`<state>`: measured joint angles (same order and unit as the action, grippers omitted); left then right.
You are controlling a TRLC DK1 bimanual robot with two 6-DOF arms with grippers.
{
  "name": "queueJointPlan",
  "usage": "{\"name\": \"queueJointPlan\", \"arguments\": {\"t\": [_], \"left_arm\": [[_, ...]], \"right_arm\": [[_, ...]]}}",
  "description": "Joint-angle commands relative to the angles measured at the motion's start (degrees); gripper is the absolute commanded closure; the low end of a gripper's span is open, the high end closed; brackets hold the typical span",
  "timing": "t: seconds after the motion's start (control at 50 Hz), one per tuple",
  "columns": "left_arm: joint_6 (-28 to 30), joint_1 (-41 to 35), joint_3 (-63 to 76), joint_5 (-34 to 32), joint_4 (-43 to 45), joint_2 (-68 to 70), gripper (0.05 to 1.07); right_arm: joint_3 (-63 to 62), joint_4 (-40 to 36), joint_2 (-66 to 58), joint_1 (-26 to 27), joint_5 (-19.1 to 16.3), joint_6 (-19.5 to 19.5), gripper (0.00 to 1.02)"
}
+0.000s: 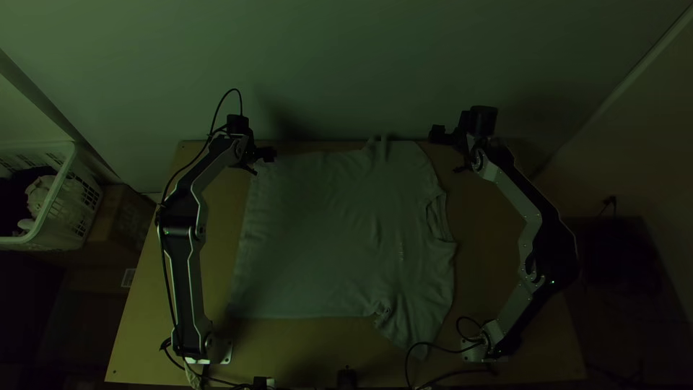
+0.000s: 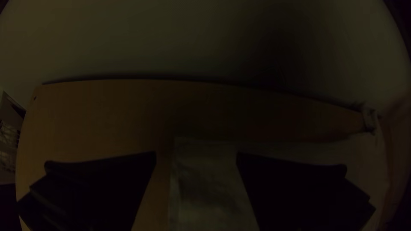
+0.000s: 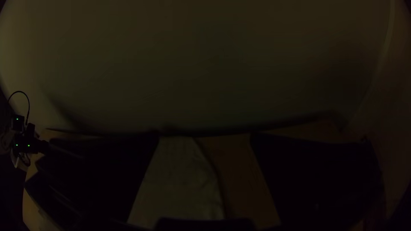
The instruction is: Fold the t-shirt
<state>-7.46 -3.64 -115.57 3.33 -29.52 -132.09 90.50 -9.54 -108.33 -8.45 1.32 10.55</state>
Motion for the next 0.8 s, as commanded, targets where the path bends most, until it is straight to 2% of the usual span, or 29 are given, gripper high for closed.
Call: {"name": "queueJointPlan", "arguments": {"t": [0.0,0.3,0.5,0.54,0.64,0.68,0.74,0.78], "left_arm": [[0.3,0.4,-3.8,0.6,-1.2,-2.6,0.17],[-0.2,1.4,-10.8,0.6,-4.1,-8.1,0.18],[1.0,1.4,-10.6,0.6,-6.1,-8.1,0.56],[1.0,1.4,-10.5,0.5,-6.8,-7.8,0.60],[1.0,1.5,-9.7,0.1,-8.1,-6.9,0.60],[1.0,1.4,-9.2,0.1,-8.5,-6.5,0.56],[1.2,1.4,-9.3,0.1,-9.4,-6.5,0.41],[1.7,1.1,-9.3,0.1,-10.2,-6.5,0.35]], "right_arm": [[0.4,0.2,-1.8,0.6,0.4,1.2,0.05],[0.0,1.6,-3.4,1.4,0.4,1.8,0.05],[3.2,1.9,-6.1,1.9,0.4,2.5,0.05],[4.0,1.7,-6.7,2.0,0.4,2.5,0.05],[5.3,1.4,-7.8,2.1,0.4,2.6,0.05],[5.7,1.3,-8.1,2.0,0.4,2.7,0.05],[5.9,1.3,-8.6,1.9,0.4,2.7,0.05],[6.0,1.3,-8.9,1.8,0.5,2.7,0.05]]}}
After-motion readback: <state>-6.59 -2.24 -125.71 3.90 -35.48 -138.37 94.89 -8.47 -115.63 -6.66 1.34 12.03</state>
